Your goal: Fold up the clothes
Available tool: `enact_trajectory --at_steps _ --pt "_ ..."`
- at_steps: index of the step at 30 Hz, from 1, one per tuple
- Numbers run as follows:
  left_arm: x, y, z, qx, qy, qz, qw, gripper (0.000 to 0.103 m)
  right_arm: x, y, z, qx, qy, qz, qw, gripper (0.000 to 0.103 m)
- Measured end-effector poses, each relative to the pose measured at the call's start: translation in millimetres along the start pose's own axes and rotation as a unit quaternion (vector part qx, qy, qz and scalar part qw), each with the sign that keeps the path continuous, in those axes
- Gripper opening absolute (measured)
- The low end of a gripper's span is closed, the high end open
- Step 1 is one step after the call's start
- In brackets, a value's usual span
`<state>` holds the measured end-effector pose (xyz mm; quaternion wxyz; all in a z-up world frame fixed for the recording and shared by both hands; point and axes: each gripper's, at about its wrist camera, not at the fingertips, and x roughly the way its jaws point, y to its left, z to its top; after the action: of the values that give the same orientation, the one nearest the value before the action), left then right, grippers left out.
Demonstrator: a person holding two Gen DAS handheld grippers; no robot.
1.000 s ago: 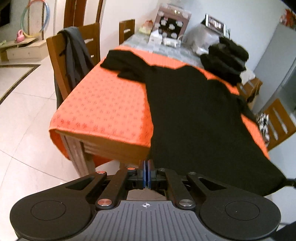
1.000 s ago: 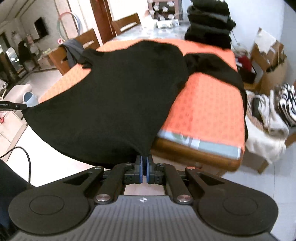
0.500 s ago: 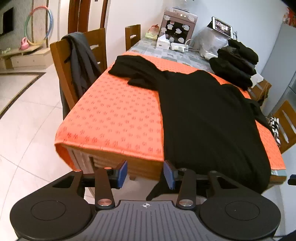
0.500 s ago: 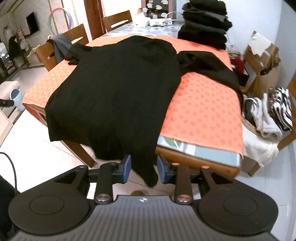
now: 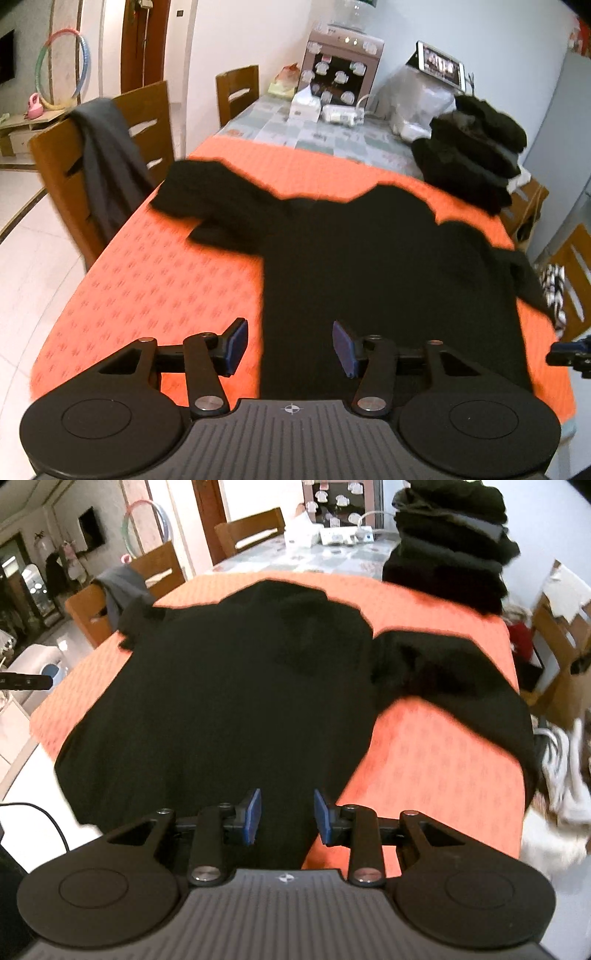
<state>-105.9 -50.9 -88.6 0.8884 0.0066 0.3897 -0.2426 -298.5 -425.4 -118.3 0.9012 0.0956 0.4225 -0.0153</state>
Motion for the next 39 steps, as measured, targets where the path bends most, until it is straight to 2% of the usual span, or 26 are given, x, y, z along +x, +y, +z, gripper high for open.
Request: enact_trajectory --at_steps 5,14,21,29,31,33,35,36,37,38,39 --pt "32.1 -22.5 43.4 -0.009 -0.012 -0.012 0.9998 0.055 16.5 -22.0 54.6 -0.012 -0.015 0.005 1.0 0.036" --pt "110.0 -40.5 112.5 0.024 -0.013 -0.052 0.9983 0.063 52.7 -48.9 144.2 0.014 -0.044 0.026 0.999 0.04" --pt "200.8 -50.1 154.7 0.042 0.014 -0.101 0.9939 0.064 116.5 -61.4 198.1 0.061 -0.04 0.031 0.997 0.048" --pt "276.8 -72.9 159.9 0.04 0.083 -0.175 0.9804 0.064 201.9 -72.1 223.2 0.093 0.01 0.057 0.994 0.056" --pt "290.4 -78.9 156.1 0.044 0.104 -0.187 0.9758 0.06 219.0 -75.3 226.8 0.097 0.022 0.067 0.993 0.056" --pt "296.5 -82.0 154.6 0.048 0.107 -0.192 0.9744 0.021 233.6 -79.2 230.0 0.103 0.029 0.075 0.991 0.056" --pt "298.8 -84.3 155.7 0.049 0.098 -0.19 0.9757 0.008 246.8 -85.9 232.9 0.116 0.038 0.085 0.989 0.054" --pt "298.4 -84.0 159.0 0.046 0.091 -0.191 0.9763 0.008 250.9 -87.4 234.2 0.117 0.041 0.089 0.988 0.049" --pt "298.0 -83.6 162.5 0.044 0.085 -0.192 0.9768 0.007 254.9 -88.9 235.5 0.117 0.044 0.093 0.988 0.029" --pt "298.5 -84.1 167.2 0.043 0.077 -0.19 0.9778 0.007 257.9 -90.1 237.0 0.117 0.044 0.097 0.987 0.014" --pt "297.8 -85.1 173.2 0.046 0.068 -0.185 0.9792 0.007 256.5 -90.5 239.4 0.115 0.036 0.098 0.988 0.009"
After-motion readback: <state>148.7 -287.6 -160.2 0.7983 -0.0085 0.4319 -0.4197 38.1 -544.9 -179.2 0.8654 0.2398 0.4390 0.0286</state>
